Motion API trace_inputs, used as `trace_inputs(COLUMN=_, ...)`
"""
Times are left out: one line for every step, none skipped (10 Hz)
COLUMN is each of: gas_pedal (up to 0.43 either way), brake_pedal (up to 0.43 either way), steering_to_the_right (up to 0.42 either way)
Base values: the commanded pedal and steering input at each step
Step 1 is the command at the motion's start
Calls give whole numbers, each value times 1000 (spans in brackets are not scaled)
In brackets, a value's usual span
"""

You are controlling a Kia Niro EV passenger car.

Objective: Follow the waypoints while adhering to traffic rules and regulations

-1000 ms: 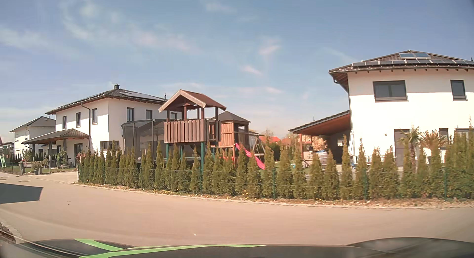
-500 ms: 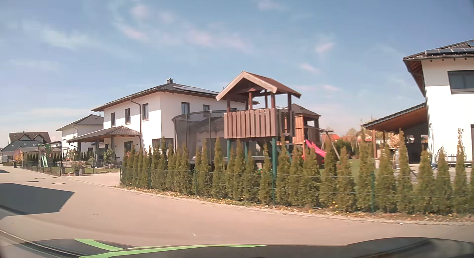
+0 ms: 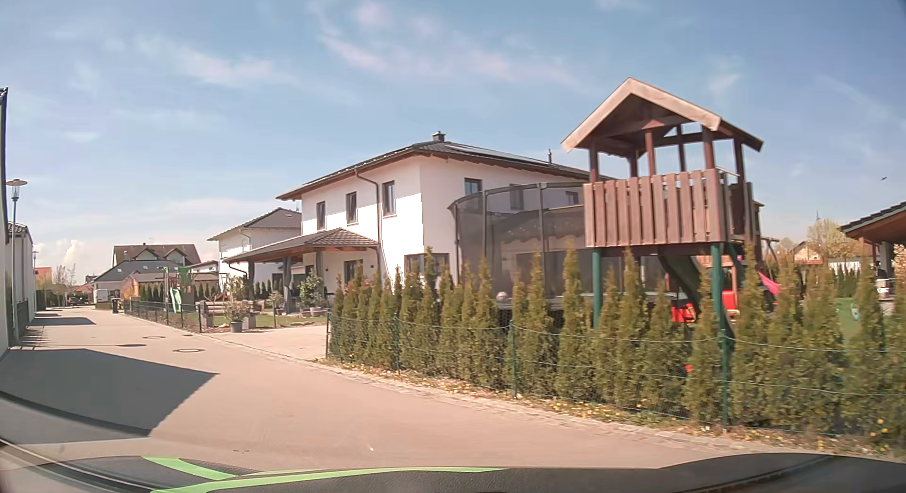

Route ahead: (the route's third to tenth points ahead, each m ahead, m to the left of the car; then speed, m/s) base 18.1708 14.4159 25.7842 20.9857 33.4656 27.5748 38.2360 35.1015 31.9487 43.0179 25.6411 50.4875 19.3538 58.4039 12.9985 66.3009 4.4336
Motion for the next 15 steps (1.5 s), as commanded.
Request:
trace_inputs(gas_pedal=0, brake_pedal=0, steering_to_the_right=-374)
trace_inputs(gas_pedal=0, brake_pedal=0, steering_to_the_right=-368)
trace_inputs(gas_pedal=8, brake_pedal=0, steering_to_the_right=-362)
trace_inputs(gas_pedal=8, brake_pedal=0, steering_to_the_right=-355)
trace_inputs(gas_pedal=8, brake_pedal=0, steering_to_the_right=-348)
trace_inputs(gas_pedal=20, brake_pedal=0, steering_to_the_right=-342)
trace_inputs(gas_pedal=20, brake_pedal=0, steering_to_the_right=-336)
trace_inputs(gas_pedal=0, brake_pedal=0, steering_to_the_right=-326)
trace_inputs(gas_pedal=0, brake_pedal=0, steering_to_the_right=-317)
trace_inputs(gas_pedal=0, brake_pedal=0, steering_to_the_right=-301)
trace_inputs(gas_pedal=0, brake_pedal=0, steering_to_the_right=-281)
trace_inputs(gas_pedal=0, brake_pedal=0, steering_to_the_right=-266)
trace_inputs(gas_pedal=0, brake_pedal=0, steering_to_the_right=-250)
trace_inputs(gas_pedal=0, brake_pedal=0, steering_to_the_right=-238)
trace_inputs(gas_pedal=0, brake_pedal=0, steering_to_the_right=-218)
